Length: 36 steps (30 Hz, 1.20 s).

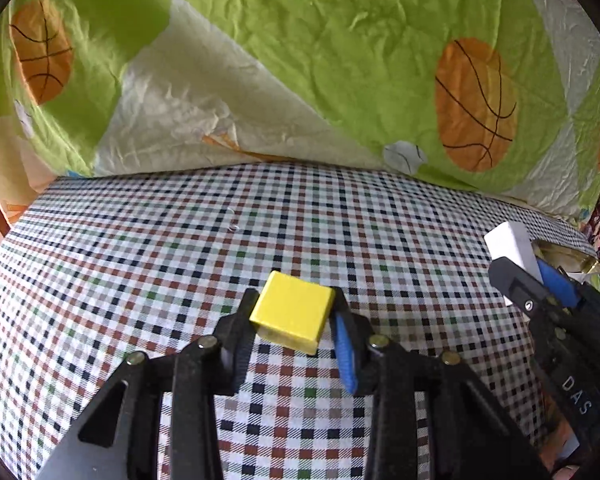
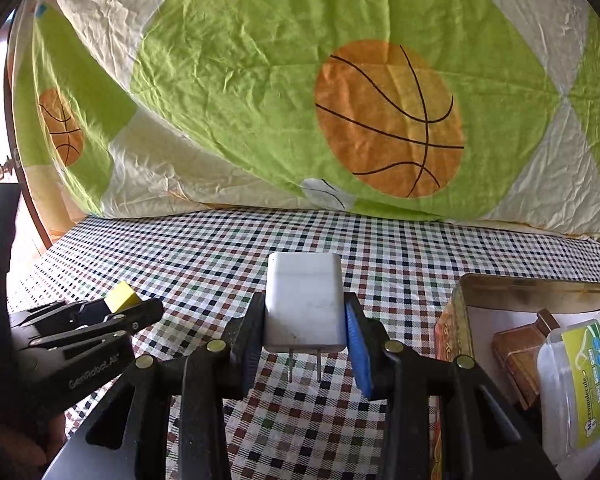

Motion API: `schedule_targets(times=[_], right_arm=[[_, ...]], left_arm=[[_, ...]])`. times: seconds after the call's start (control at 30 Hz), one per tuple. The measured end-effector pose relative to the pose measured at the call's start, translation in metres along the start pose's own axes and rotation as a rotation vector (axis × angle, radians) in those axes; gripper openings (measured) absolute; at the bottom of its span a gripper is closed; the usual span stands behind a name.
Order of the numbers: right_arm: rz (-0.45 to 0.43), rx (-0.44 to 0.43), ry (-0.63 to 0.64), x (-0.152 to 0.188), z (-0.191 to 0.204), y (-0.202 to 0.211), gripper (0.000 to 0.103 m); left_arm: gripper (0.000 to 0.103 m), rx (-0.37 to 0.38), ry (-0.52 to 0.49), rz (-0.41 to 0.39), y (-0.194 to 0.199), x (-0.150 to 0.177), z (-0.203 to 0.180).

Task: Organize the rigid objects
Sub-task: 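Grasp the yellow cube with the left tool while the right tool holds the charger, then carry the yellow cube and white charger over the tin tray with both tools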

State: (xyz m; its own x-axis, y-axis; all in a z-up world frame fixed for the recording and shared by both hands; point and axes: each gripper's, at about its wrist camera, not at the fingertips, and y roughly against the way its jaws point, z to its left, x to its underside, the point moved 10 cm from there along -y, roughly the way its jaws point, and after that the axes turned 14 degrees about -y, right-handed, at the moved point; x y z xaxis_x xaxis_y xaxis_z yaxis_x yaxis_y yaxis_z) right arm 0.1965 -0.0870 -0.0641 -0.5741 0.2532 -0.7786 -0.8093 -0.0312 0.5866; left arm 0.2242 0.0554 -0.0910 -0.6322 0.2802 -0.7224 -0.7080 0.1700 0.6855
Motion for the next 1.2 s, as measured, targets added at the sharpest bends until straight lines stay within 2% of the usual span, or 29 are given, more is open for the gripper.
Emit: schedule_targets(times=[0.07,0.17,0.3,0.43,0.83,1.2], right_arm=[[0.006,-0.011,0.004,0.002,0.002,-0.001,0.04],[0.009,-0.04,0.003,0.003,0.005,0.001,0.04],[-0.013,-0.046,0.01,0.004,0.009,0.009,0.04],[-0.048,-0.043,0.017,0.003,0.01,0.019,0.04],[-0.068,-0.043,0.048,0.008,0.014,0.039,0.04],[-0.068,-0.048,0.058,0.017,0.01,0.063,0.041]], left_arm=[[0.034,-0.067,-0.014,-0.018,0.01,0.0,0.0],[0.034,-0.123,-0.007,-0.033,0.018,0.001,0.004],[0.035,-0.101,0.056,-0.006,0.027,0.014,0.003],[0.034,-0.123,0.087,-0.038,0.03,0.016,0.015],[0.034,-0.186,0.073,-0.064,0.05,0.026,0.006],[0.034,-0.185,0.104,-0.061,0.059,0.035,-0.003]])
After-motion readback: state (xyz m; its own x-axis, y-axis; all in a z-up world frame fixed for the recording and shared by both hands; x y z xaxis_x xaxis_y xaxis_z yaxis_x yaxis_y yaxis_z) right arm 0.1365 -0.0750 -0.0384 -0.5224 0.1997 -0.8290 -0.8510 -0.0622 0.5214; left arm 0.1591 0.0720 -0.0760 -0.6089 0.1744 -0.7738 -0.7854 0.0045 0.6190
